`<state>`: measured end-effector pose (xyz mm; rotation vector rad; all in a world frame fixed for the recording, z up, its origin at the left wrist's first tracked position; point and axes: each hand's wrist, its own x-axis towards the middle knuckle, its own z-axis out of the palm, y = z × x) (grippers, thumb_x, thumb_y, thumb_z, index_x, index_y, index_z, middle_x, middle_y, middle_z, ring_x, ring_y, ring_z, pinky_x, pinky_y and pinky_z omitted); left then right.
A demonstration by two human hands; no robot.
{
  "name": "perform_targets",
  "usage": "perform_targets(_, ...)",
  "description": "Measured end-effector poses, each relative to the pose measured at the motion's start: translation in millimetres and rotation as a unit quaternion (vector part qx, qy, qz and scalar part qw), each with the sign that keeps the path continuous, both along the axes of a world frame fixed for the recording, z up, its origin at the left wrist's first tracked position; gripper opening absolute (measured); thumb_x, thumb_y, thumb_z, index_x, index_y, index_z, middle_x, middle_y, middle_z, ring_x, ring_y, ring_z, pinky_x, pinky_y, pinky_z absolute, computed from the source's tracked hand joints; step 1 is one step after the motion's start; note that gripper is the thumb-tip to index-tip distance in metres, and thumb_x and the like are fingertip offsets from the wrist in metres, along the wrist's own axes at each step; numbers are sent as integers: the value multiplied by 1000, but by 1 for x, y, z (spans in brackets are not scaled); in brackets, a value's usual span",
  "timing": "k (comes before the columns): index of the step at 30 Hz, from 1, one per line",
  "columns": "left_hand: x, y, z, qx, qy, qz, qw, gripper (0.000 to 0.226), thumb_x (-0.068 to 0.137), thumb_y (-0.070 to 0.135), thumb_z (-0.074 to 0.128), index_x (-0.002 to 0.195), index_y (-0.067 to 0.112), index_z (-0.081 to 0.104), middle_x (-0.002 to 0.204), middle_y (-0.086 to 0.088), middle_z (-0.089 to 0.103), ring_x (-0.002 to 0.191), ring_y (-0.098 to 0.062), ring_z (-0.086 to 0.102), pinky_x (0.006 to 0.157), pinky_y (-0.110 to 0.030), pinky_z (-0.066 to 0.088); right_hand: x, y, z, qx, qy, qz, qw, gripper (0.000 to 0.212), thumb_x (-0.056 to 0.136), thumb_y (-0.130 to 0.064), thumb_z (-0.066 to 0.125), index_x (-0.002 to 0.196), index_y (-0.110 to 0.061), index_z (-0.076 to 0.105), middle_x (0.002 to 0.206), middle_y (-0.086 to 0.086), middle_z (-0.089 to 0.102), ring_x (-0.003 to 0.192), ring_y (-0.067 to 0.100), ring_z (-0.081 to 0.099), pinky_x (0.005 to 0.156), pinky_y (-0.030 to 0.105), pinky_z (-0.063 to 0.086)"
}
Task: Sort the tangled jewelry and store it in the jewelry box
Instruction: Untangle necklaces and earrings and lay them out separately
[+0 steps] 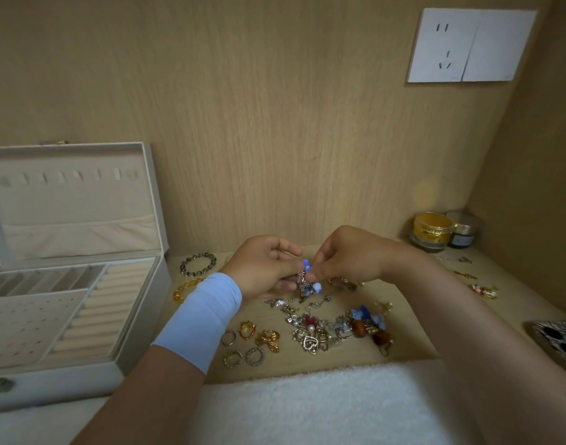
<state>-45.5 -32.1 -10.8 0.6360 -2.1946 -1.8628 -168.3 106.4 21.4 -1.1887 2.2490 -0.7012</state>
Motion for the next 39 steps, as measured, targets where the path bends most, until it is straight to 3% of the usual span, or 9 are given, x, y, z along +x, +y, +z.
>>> perform_targets(6, 3, -4, 1, -37, -4, -21, 999, 9, 90, 4, 68, 95, 11, 67, 71, -5, 71, 67, -17, 67, 63, -24, 57, -5, 5, 1, -4, -28, -21, 999, 11, 89, -24, 75, 92, -14, 78, 82, 8, 76, 65, 6, 64, 56, 13, 44)
perform_targets(12, 8, -5, 3, -132, -44, -74, 988, 12, 90, 4, 68, 95, 14, 71, 71, 0, 73, 60, -12, 65, 54, -20, 50, -10, 8, 1, 8, -55, -42, 998, 18, 93, -28, 69, 100, -13, 76, 95, 5, 77, 67, 9, 67, 61, 20, 48)
perform_targets(18, 10, -5, 4, -189, -64, -57, 978, 10, 87, 6, 68, 86, 16, 68, 65, 1, 70, 61, -13, 64, 61, -22, 54, -4, 3, -1, 17, -103, -61, 993, 20, 95, -22, 52, 85, -10, 66, 82, 6, 72, 67, 21, 64, 59, 27, 44)
perform_targets(21, 9, -5, 5, -207, -64, -39, 976, 6, 87, 14, 69, 83, 18, 68, 78, -10, 73, 67, -14, 65, 70, -31, 55, -4, 2, -2, 38, -103, -54, 993, 19, 95, -22, 48, 83, -12, 59, 78, 4, 71, 65, 21, 62, 58, 28, 41)
perform_targets(25, 5, -3, 5, -179, -65, -13, 982, 6, 88, 17, 65, 84, 20, 66, 72, 0, 70, 61, -11, 62, 50, -21, 46, -5, 4, -2, 69, -64, -46, 995, 19, 92, -26, 53, 84, -13, 64, 76, 1, 72, 61, 16, 61, 56, 26, 38)
perform_targets(28, 1, -1, 3, -132, -47, -8, 990, 10, 90, 11, 61, 83, 15, 65, 78, -5, 72, 70, -17, 66, 60, -26, 57, -5, 5, -2, 59, -63, -31, 996, 20, 94, -29, 58, 86, -13, 66, 73, -3, 70, 61, 14, 61, 56, 26, 39)
perform_targets(31, -1, 0, -2, -91, -31, 4, 995, 9, 92, 8, 60, 84, 13, 62, 81, -11, 73, 71, -25, 69, 74, -39, 59, -6, 6, -2, 29, -77, -14, 996, 29, 95, -33, 63, 95, -4, 69, 83, 8, 71, 68, 16, 62, 61, 28, 43)
perform_targets(35, -3, 4, -5, -38, -24, 10, 999, 5, 95, 4, 55, 93, 9, 55, 86, -20, 72, 67, -28, 72, 65, -39, 59, -3, 5, -4, -5, -109, -10, 994, 11, 96, -21, 65, 99, -11, 67, 79, 2, 70, 68, 17, 65, 53, 25, 44)
perform_targets(39, -3, 8, -4, 50, -18, 50, 997, 3, 97, 3, 52, 100, 4, 54, 96, -30, 69, 68, -32, 72, 62, -36, 61, 1, 1, -1, -32, -77, -38, 996, 19, 91, -17, 66, 108, -13, 60, 86, 6, 70, 64, 20, 65, 47, 27, 43)
